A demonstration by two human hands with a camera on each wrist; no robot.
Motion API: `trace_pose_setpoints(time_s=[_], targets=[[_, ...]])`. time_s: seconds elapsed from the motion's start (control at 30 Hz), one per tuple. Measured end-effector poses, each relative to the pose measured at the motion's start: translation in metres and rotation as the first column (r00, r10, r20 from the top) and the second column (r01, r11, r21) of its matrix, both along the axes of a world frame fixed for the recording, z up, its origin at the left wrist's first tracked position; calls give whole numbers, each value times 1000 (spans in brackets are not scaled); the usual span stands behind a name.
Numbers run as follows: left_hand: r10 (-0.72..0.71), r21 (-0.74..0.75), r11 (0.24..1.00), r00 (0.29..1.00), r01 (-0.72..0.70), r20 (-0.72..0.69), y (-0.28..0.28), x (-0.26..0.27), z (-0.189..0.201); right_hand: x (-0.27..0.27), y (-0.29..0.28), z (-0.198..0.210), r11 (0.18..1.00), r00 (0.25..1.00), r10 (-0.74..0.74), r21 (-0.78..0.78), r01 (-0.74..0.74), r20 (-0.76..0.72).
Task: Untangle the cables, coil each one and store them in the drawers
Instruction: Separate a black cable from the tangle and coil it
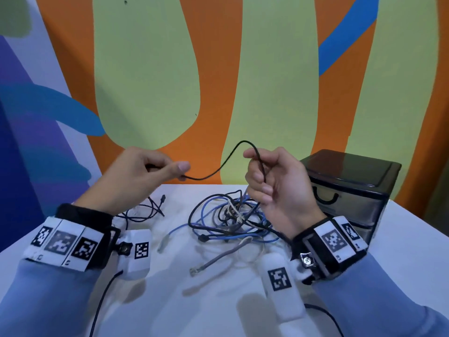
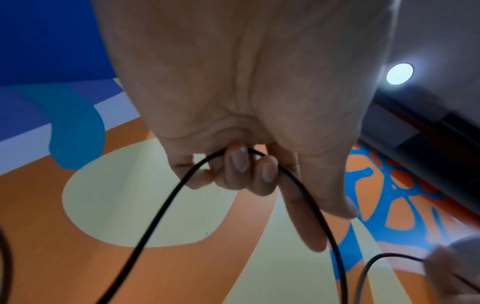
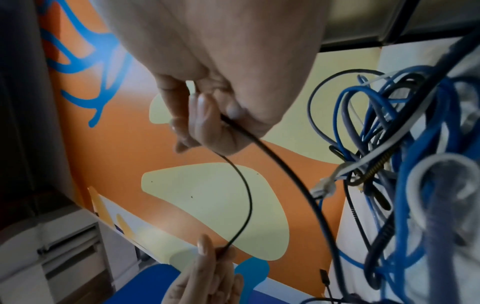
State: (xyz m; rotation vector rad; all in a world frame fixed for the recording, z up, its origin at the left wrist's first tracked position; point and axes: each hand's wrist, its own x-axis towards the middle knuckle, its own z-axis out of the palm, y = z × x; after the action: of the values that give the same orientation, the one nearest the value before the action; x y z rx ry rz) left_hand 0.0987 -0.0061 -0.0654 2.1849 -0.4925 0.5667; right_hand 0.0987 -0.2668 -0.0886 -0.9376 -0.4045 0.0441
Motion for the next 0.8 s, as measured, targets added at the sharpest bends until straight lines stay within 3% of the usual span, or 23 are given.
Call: trace_pose_setpoints(time_s=[0.13, 0.37, 0.6, 0.8], targets=[[-62, -31, 997, 993, 65, 100, -6, 1, -2, 0, 1, 0, 990, 996, 52, -130, -61, -69], [124, -309, 951, 901, 12, 416, -8, 1, 0, 2, 2, -4, 985, 975, 94, -125, -121, -201], [110, -262, 965, 878, 18, 465, -11, -4, 1, 3, 3, -3, 964, 979, 105, -225, -144, -177], [109, -210, 978, 837, 8, 537, -16, 1, -5, -1, 5, -3, 982, 984, 153, -101, -163, -93]])
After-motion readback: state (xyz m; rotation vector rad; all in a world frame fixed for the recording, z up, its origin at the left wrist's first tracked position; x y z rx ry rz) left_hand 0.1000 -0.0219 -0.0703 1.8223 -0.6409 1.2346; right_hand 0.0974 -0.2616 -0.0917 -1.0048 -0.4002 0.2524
